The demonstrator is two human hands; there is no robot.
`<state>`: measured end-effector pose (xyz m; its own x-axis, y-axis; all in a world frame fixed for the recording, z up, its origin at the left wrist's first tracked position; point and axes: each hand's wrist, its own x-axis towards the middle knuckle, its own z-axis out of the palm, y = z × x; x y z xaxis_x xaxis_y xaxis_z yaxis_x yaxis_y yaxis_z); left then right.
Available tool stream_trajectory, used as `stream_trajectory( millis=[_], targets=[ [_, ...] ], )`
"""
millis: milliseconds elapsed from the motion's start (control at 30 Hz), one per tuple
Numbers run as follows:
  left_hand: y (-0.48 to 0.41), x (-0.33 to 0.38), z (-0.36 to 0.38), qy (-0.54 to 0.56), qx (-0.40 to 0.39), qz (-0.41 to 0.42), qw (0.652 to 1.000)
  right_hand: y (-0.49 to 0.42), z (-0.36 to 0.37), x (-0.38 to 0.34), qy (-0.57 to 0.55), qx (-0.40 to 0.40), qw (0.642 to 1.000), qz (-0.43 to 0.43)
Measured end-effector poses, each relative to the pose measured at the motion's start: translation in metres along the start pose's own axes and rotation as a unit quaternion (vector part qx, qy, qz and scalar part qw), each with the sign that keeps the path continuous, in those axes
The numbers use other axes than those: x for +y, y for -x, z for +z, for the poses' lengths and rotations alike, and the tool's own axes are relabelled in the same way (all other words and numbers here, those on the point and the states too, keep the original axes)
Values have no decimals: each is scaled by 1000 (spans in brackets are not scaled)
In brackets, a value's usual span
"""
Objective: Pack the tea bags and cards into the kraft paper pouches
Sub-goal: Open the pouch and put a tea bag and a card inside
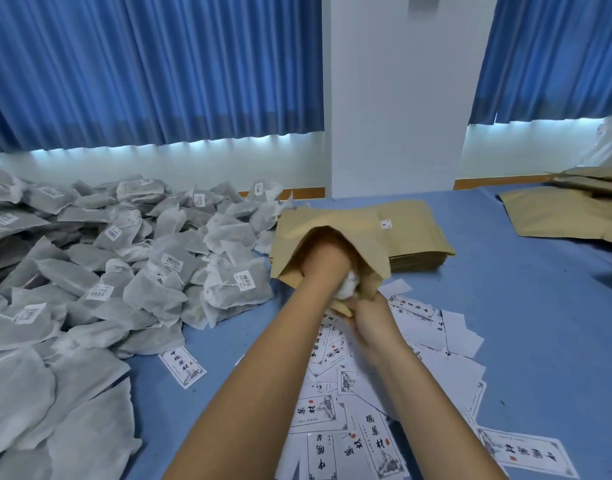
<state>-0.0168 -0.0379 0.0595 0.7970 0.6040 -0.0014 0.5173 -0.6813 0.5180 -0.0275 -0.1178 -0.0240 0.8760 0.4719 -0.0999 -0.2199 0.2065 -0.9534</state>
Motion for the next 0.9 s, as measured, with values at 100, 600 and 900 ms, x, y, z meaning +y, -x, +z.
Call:
stream_trajectory(
  millis=[100, 600, 900],
  targets=[
    [-9, -16, 8, -156, 61, -3, 986, 5, 6, 6, 16, 0, 1000, -9],
    [89, -60, 29, -219, 63, 105, 968, -9, -15, -17, -88, 66, 994, 25],
    [75, -84, 33, -318, 14, 30, 948, -9, -15, -20, -73, 85, 993, 30]
  ],
)
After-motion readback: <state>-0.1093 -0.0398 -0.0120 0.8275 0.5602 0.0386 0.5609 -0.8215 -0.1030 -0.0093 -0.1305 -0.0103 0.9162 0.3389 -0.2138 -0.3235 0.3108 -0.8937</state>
